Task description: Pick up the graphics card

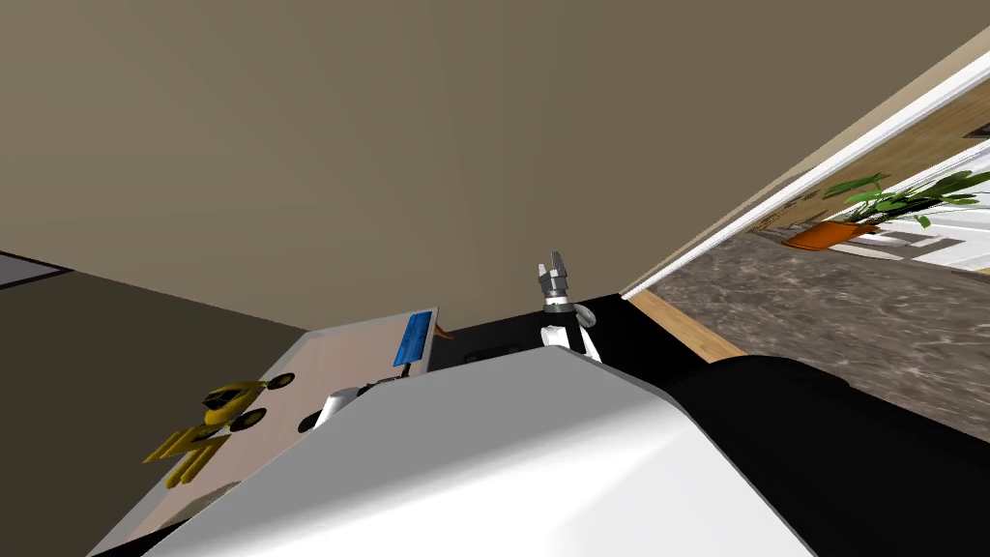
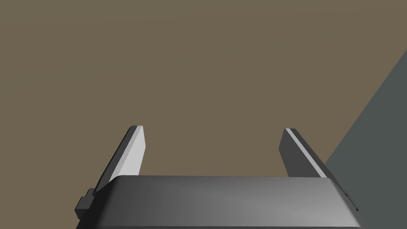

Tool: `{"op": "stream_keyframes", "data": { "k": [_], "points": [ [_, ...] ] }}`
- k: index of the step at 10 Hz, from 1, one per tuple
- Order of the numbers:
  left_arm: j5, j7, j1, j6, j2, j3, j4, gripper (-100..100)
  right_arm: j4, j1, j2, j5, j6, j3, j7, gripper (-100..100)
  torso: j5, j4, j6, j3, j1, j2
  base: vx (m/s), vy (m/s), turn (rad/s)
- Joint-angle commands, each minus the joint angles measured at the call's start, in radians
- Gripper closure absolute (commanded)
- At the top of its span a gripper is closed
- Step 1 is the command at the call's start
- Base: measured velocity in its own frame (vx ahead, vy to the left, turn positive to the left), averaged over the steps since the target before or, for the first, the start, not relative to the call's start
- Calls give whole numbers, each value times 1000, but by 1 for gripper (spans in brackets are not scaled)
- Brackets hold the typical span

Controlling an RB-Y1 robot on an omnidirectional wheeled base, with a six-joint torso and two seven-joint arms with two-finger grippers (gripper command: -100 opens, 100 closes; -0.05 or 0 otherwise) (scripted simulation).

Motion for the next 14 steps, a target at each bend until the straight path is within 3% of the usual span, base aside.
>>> {"op": "stream_keyframes", "data": {
  "k": [1,3,4,6,7,9,10,11,14],
  "points": [
    [-10,-50,6,1,2,50,30,-100,0,0,0,0,0,0,0,0,0,0,0,0,0,0,-8,-15,-317],
    [-10,-51,6,1,2,110,30,-100,0,0,0,0,0,0,0,0,0,0,0,0,0,0,-7,-4,-50],
    [-20,-95,10,-1,6,140,65,-100,0,0,0,0,0,0,0,0,0,0,0,0,0,0,-7,-16,-249],
    [-20,-102,10,-1,6,200,65,-100,0,0,0,0,0,0,0,0,0,0,0,0,0,0,-4,-6,-89],
    [-30,-151,14,-3,10,231,99,-100,0,0,0,0,0,0,0,0,0,0,0,0,0,0,-4,-18,-274],
    [-30,-153,14,-3,10,290,99,-100,0,0,0,0,0,0,0,0,0,0,0,0,0,0,-6,-7,-64],
    [-23,-166,11,-12,20,275,121,-100,0,0,0,0,0,0,0,0,0,0,0,0,0,0,-2,-2,11],
    [-23,-165,11,-11,20,279,120,100,0,0,0,0,0,0,0,0,0,0,0,0,1,0,0,0,0],
    [-23,-165,11,-10,19,278,120,100,0,0,0,0,0,0,0,0,0,0,0,-1,2,-1,0,0,0]
  ]
}}
